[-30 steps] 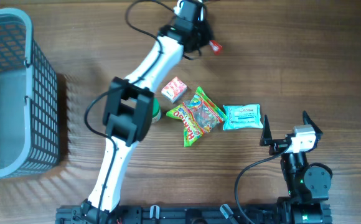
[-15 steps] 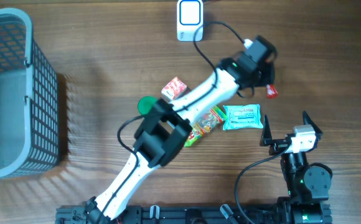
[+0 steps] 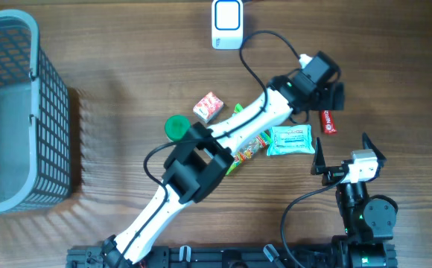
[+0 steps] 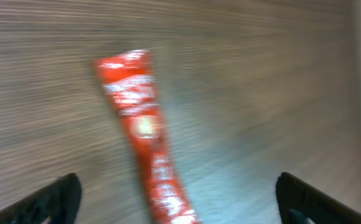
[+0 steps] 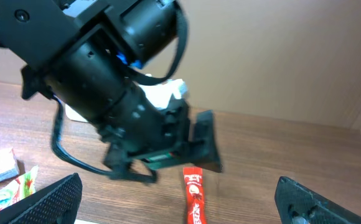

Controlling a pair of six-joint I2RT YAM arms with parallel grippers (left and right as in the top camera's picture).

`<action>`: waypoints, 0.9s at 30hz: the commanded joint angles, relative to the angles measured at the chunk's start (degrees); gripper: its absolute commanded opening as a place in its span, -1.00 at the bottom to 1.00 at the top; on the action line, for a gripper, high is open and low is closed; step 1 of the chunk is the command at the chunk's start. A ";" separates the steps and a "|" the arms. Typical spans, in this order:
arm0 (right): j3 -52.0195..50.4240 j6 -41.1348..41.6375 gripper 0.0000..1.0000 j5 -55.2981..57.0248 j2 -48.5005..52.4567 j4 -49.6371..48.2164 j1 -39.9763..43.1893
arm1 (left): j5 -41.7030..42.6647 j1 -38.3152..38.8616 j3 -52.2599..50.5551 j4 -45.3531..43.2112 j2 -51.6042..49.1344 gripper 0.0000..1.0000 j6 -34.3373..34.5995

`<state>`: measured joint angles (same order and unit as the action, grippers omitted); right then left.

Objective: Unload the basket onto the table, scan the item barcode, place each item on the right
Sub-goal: 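Carry the Nescafe stick to the right and release it on the table, then retract the left arm and grasp the Nescafe stick with the right gripper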

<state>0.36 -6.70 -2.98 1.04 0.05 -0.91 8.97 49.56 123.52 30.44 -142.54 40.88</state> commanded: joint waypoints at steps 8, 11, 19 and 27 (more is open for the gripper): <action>-0.04 -9.64 1.00 5.77 -0.39 -1.44 0.13 | -31.69 -6.38 1.38 16.09 18.97 1.00 -13.94; -0.04 -20.06 1.00 7.50 -0.33 -0.90 0.13 | -36.00 -7.19 1.38 18.34 22.21 0.99 -13.92; -0.04 -35.93 0.99 0.76 -0.24 -0.33 0.13 | -36.65 -11.02 1.38 20.41 33.53 1.00 -13.18; -0.04 -51.12 1.00 -29.92 -0.24 -3.08 0.13 | -47.78 -11.13 1.38 4.48 47.69 1.00 -32.48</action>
<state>0.36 -47.72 -13.04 1.06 -2.17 -0.91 -31.38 38.30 124.29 39.16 -102.91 20.49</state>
